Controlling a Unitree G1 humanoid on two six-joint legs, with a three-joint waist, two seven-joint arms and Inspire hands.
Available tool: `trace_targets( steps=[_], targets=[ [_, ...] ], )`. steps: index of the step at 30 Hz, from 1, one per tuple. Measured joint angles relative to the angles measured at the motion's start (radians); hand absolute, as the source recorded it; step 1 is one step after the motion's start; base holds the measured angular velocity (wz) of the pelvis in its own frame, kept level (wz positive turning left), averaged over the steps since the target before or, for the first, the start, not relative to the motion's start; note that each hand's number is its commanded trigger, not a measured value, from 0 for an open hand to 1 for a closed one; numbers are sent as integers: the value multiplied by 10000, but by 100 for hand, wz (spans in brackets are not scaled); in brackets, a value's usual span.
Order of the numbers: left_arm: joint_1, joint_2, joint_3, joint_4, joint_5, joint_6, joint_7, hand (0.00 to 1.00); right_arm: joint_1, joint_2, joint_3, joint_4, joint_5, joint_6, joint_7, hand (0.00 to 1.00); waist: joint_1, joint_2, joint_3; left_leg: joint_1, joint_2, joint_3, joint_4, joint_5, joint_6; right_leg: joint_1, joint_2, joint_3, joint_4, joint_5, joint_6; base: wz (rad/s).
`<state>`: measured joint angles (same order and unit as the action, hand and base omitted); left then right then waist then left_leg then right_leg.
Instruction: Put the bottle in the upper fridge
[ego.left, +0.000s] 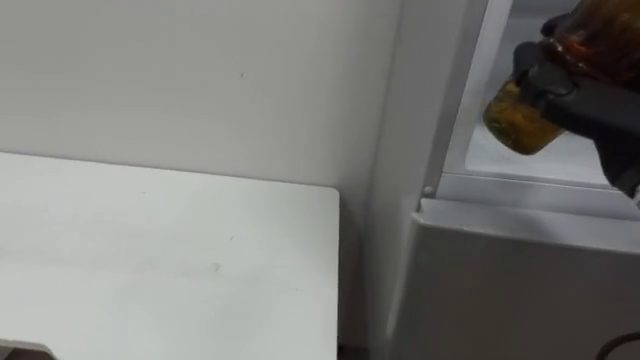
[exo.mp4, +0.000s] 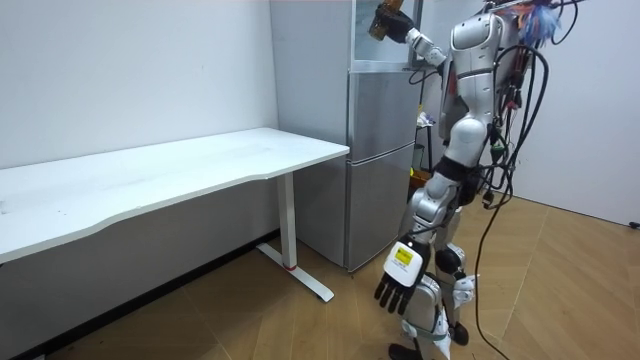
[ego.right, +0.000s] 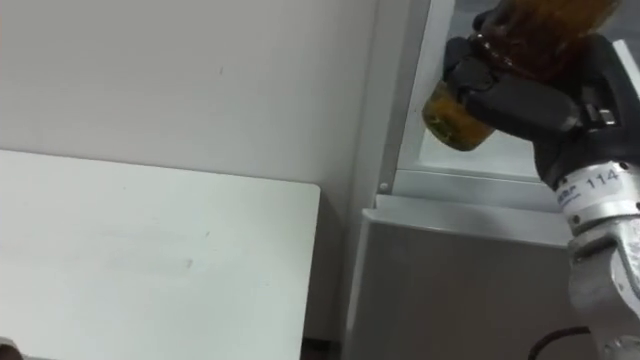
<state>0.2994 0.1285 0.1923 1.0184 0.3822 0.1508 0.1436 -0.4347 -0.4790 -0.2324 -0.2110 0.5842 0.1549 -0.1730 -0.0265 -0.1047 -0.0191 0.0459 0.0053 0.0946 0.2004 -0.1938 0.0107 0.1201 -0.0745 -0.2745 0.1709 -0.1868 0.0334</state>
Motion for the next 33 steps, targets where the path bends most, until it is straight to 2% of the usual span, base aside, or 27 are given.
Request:
trace_targets(
  steps=[5,9,11,19,23,27,33],
  targets=[
    [-9,15,2,-43,-34,-68,3,0,277,-27,-303,28,482,0,-358,100,-34,-34,18,34,13,99,-47,1,-2,-41,7,102,0,1,-1,-7],
    [-7,108,3,-224,-188,-89,-4,0,286,-31,-301,127,831,0,-422,100,-48,-188,112,10,36,121,-57,-3,-9,-85,32,189,0,2,-3,-4],
    [-6,108,2,-308,-190,-89,-22,0,286,-31,-297,167,837,0,-417,100,-16,-246,132,-2,35,135,-58,-8,-14,-100,34,210,-1,2,-4,0],
    [67,117,-5,-491,-296,-50,4,0,277,-54,-173,941,854,9,-220,100,122,-373,113,-12,43,108,-59,-13,-23,-105,44,203,-8,2,-3,0],
    [69,176,42,-519,-234,-43,-16,0,251,-452,-174,1886,798,118,-357,100,297,-419,111,-43,42,106,-63,-16,-26,-164,46,209,1,2,-3,-1],
    [31,237,222,-568,-213,-6,-67,0,-190,-695,-48,2663,736,299,-416,100,312,-419,106,-217,43,139,-27,-11,-30,-328,48,222,21,10,-17,0],
    [4,414,213,-581,-215,42,-211,0,-1008,-721,273,3684,774,342,-323,100,322,-421,103,-331,44,122,-1,-11,-29,-389,48,196,5,12,-20,1]
  ],
)
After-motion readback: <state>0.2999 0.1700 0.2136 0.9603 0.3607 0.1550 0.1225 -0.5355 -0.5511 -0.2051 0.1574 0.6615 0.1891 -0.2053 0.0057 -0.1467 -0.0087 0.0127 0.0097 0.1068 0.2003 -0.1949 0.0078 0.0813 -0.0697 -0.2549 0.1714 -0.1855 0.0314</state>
